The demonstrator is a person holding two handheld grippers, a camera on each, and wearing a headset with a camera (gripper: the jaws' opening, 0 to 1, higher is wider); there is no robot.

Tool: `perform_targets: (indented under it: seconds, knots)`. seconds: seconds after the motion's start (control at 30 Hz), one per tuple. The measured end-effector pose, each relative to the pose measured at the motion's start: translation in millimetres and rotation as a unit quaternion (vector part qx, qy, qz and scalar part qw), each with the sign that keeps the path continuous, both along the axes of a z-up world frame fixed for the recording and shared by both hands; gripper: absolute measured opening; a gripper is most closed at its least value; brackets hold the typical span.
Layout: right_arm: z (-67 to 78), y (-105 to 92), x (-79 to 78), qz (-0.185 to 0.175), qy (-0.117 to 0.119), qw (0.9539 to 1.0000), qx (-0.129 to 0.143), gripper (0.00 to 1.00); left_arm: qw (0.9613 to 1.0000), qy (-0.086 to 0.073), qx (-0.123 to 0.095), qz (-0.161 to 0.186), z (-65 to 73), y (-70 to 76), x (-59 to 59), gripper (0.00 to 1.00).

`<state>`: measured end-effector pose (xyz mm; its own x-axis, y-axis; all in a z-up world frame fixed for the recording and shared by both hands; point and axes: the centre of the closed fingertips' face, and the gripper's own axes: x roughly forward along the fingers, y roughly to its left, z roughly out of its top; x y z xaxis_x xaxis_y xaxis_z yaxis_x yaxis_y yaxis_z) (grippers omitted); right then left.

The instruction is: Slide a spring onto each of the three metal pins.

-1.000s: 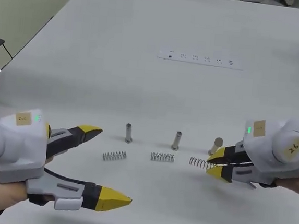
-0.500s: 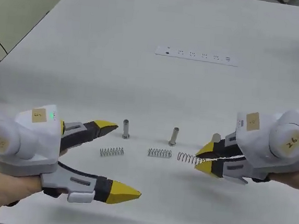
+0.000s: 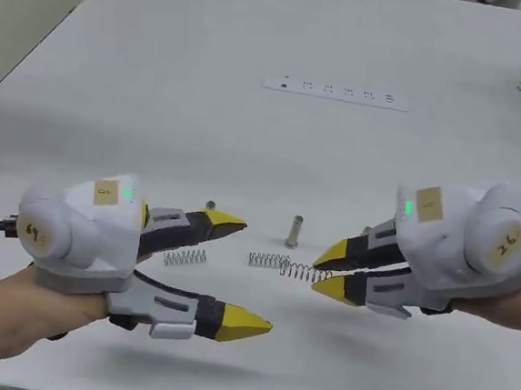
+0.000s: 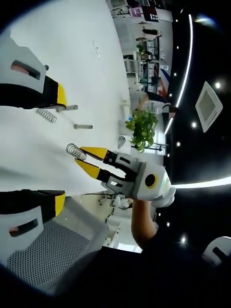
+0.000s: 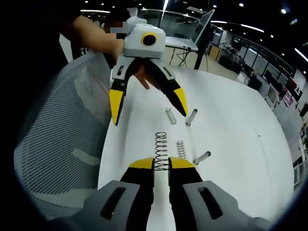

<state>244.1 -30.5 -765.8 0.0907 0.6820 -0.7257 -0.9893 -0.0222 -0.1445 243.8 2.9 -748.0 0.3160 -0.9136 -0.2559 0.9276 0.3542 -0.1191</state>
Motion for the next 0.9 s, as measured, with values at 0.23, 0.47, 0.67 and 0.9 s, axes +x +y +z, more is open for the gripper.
perform_targets:
  seconds: [0.23,0.47,0.67,0.9]
  knots:
    - [5.3,5.8,-6.0,0.015,-0.007,0.9999,-0.003,0.08,0.9998,0.000,-0.006,-0.016,3.3,-8.8,3.9,0.41]
    - [6.3,6.3,-5.4,0.018,-0.015,0.9996,-0.014,0.08,0.9993,-0.006,0.005,-0.038,2.2,-18.5,3.7,0.28]
    - [7.7,5.2,-6.0,0.020,-0.016,0.9996,-0.015,0.08,0.9986,-0.007,0.010,-0.051,1.2,-23.3,0.1,0.18]
    - [9.3,6.2,-8.5,0.025,-0.013,0.9995,-0.012,0.08,0.9981,-0.011,0.007,-0.060,5.8,-27.6,-7.7,0.08]
